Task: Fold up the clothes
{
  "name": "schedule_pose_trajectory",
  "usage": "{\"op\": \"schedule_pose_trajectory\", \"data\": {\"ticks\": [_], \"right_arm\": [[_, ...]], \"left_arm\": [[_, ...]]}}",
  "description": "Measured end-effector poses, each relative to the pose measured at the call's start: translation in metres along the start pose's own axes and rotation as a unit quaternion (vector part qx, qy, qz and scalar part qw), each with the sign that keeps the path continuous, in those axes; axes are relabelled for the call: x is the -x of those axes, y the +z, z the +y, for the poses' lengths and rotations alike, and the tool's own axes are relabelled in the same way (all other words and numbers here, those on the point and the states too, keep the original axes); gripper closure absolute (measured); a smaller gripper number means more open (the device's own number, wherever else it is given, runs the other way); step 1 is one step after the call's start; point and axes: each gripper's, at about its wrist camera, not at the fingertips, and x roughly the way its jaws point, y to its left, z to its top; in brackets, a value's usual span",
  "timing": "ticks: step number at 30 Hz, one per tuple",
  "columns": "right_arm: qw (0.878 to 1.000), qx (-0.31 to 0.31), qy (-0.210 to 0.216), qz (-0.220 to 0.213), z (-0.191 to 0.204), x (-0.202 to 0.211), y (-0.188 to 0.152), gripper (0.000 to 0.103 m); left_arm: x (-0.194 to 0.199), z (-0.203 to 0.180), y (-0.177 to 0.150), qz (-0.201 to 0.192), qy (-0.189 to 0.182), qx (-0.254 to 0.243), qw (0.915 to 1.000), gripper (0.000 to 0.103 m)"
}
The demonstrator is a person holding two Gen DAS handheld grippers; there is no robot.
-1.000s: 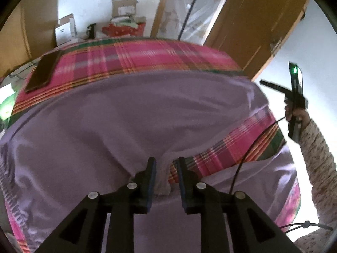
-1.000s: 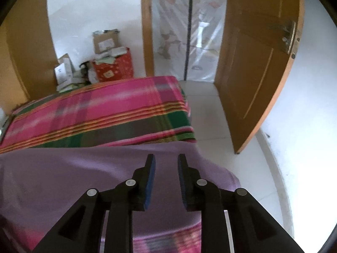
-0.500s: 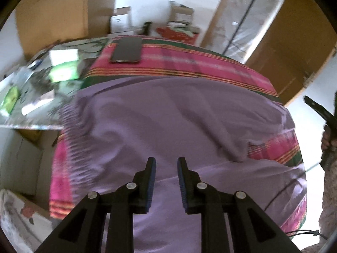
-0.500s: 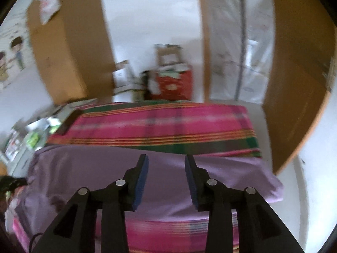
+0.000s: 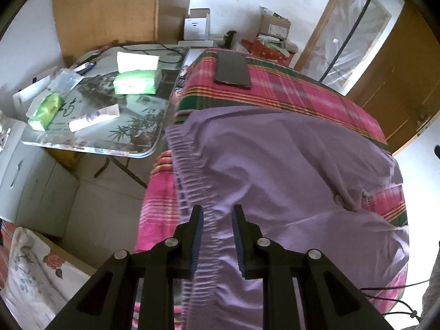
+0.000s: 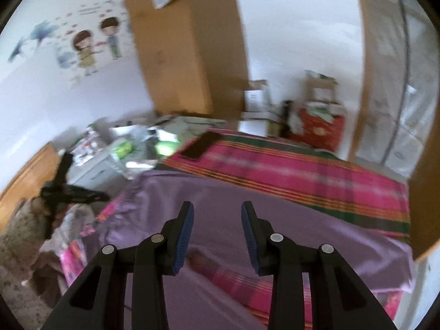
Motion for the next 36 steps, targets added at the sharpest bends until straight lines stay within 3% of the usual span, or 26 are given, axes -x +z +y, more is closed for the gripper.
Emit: {"op": "schedule_pose_trajectory", "data": {"ticks": [5,9,14,20,22,29,36], "right_arm": [[0.997,0.048,0.023,0.055,0.045,-0.037,-0.031,0.065],[0.99,0.082,0.044,0.106,0.074,-0.066,-0.059,0.065],[0.986,0.058,0.082,0.132,0.092,-0.084,-0.088,0.065],[0.98,0.091,0.074,0.162,0.123,-0.1,-0.123,0.065],[0.978,0.111,0.068,0.162,0.133,-0.097,-0.127,0.065],[0.986,0.092,0.044,0.133,0.131,-0.053,-0.107,0.065],[0.987,0.129,-0.04,0.083,0.139,0.034,-0.082,0.065]], "left_arm": [[-0.007,0.017,-0.027,0.028,-0.003,0.017,0.9995,0.081],[-0.008,0.019,-0.046,0.055,-0.014,0.001,0.9984,0.081],[-0.017,0.022,-0.064,0.074,-0.014,0.0,0.9972,0.075],[-0.012,0.03,-0.078,0.073,-0.017,0.013,0.9971,0.074],[-0.009,0.032,-0.081,0.072,-0.018,0.012,0.9972,0.074],[0.001,0.036,-0.093,0.075,-0.035,0.007,0.9965,0.074],[0.014,0.043,-0.118,0.083,-0.064,0.013,0.9944,0.069]]}}
